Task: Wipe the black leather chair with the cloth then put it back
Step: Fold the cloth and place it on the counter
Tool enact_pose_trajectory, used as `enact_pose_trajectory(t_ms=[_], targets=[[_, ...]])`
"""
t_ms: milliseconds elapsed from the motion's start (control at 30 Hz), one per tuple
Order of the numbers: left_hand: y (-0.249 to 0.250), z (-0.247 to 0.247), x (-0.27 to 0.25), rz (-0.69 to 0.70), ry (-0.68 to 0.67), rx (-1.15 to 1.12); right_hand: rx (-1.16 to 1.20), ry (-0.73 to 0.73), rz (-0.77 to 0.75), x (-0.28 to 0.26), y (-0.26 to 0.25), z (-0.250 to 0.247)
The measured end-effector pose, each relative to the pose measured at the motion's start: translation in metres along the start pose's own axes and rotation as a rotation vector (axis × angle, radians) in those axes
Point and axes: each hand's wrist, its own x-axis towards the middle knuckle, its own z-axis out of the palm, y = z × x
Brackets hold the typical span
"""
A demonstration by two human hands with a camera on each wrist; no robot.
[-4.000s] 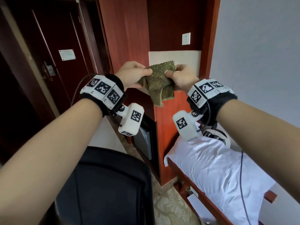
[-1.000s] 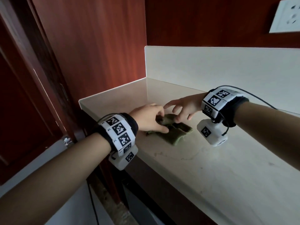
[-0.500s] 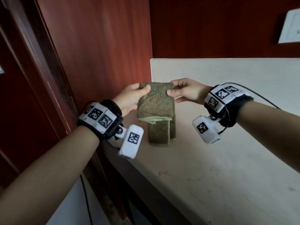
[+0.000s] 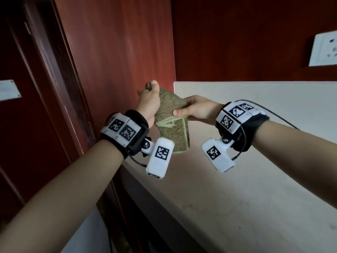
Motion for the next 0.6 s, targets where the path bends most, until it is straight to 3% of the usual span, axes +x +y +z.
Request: enact_pose_trajectory(t_ms=[133,233,300,367,467,600], targets=[[0.004,-0.009,-0.012,0.119,-0.087,-0.004,0.35,0.0,-0.02,-0.007,-0.007,0.0],[0.003,-0.022,-0.022,-0.032,-0.375,-0.19,0.339,0.052,-0.024,-0.008,-0.007,-0.001],[-0.003,-0.03,-0.031,-0.099,-0.567,-0.196,0.363,0.092,-0.021,-0.008,-0.006,-0.003],[-0.013,-0.033,-0.037,-0.154,-0.677,-0.151,0.373,0.129,-0.023,-0.008,-0.006,-0.004],[-0.025,-0.031,-0.042,-0.201,-0.745,-0.13,0.323,0.184,-0.009,-0.009,-0.005,-0.005],[-0.027,-0.033,-0.037,-0.154,-0.659,-0.078,0.37,0.171,-0.014,-0.009,0.0,-0.008]])
